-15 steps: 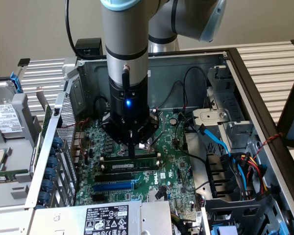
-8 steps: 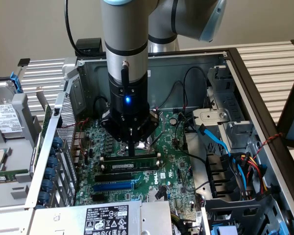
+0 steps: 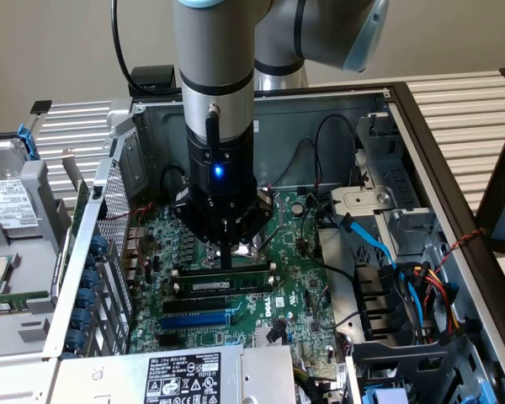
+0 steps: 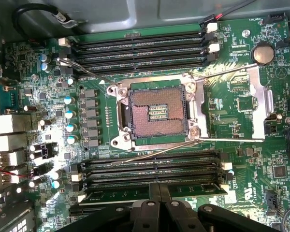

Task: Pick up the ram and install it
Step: 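Press down the ram until it locks into place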

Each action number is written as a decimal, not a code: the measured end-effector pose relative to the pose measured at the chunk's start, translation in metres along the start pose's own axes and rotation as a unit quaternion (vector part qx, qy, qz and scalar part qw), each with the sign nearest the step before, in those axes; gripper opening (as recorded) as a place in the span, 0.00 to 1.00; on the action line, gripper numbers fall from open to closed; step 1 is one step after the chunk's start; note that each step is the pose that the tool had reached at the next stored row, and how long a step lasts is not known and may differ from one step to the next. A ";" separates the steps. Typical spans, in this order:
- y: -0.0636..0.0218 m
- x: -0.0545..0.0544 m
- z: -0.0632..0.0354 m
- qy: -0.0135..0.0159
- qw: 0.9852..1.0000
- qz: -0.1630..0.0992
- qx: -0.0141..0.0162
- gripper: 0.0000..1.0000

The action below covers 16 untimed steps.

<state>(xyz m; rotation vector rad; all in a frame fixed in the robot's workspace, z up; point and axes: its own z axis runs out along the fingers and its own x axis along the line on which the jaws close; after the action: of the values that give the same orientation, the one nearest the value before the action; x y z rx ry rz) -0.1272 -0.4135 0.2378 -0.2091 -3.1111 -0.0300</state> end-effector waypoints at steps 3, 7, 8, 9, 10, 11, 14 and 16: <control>0.0000 0.000 0.0000 0.000 1.000 0.000 0.000 0.11; 0.0000 0.000 0.0000 0.000 1.000 0.000 0.000 0.11; 0.0000 0.000 0.0000 0.000 1.000 0.000 0.000 0.11; 0.0000 0.000 0.0000 0.000 1.000 0.000 0.000 0.11; -0.0001 0.000 -0.0001 0.000 1.000 0.000 0.000 0.11; -0.0001 0.000 -0.0001 0.000 1.000 -0.002 -0.001 0.11; -0.0001 0.000 0.0000 0.000 1.000 -0.005 -0.001 0.11; -0.0001 0.000 0.0000 0.000 1.000 -0.005 -0.001 0.11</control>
<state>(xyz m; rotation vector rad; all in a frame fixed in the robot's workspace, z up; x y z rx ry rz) -0.1272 -0.4136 0.2379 -0.1937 -3.1117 -0.0335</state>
